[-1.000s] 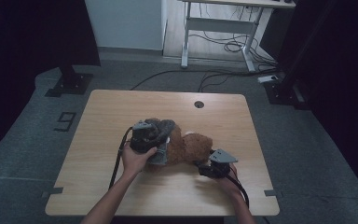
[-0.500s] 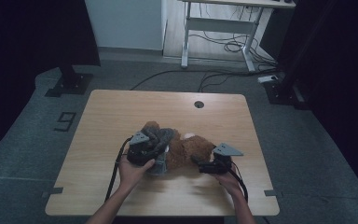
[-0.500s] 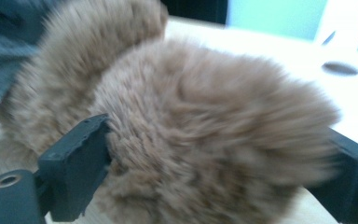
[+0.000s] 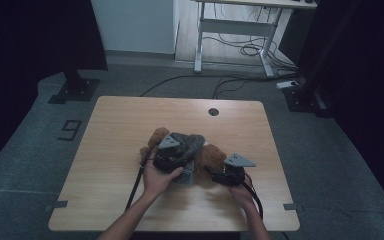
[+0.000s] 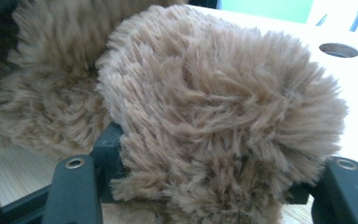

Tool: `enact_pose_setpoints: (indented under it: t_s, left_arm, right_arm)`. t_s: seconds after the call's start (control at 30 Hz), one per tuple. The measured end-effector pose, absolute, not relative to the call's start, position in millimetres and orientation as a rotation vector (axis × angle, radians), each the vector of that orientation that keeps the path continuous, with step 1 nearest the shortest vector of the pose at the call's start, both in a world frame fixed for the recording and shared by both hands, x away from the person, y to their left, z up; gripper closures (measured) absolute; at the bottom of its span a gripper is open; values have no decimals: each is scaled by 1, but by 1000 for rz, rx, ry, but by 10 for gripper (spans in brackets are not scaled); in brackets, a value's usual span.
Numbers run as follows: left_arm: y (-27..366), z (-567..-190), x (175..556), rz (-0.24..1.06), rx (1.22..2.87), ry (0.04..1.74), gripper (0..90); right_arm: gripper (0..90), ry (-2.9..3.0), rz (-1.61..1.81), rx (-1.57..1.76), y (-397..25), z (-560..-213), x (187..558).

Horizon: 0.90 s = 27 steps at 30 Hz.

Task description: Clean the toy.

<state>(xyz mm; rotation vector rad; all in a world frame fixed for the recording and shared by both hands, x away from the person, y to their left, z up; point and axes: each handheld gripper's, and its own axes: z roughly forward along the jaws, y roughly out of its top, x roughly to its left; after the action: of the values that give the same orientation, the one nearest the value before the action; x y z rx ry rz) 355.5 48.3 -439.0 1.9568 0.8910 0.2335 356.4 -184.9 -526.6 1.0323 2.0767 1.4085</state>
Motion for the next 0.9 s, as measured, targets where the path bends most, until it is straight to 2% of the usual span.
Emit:
enact_pose_setpoints:
  t_s: [0.1,0.17,0.37,0.57,0.67,0.8,0.9]
  left_arm:
    - [37,-442,359,300,1996,881,745]
    - [44,-444,363,277,1977,905,745]
    - [90,-446,374,258,1918,1007,752]
    - [137,-446,377,343,1894,1111,754]
    - [157,-452,378,316,1863,1160,755]
    - [165,-444,371,402,1835,1163,756]
    - [157,-423,356,459,1842,1077,758]
  right_arm:
    - [349,2075,1396,1038,-186,-527,357]
    - [353,2075,1396,1042,-188,-528,357]
    - [366,2072,1385,1013,-185,-528,355]
    - [370,2070,1376,1013,-184,-528,355]
    - [371,2070,1380,1012,-184,-528,355]
    - [373,2069,1378,1015,-183,-528,355]
    - [372,2071,1379,1018,-185,-529,355]
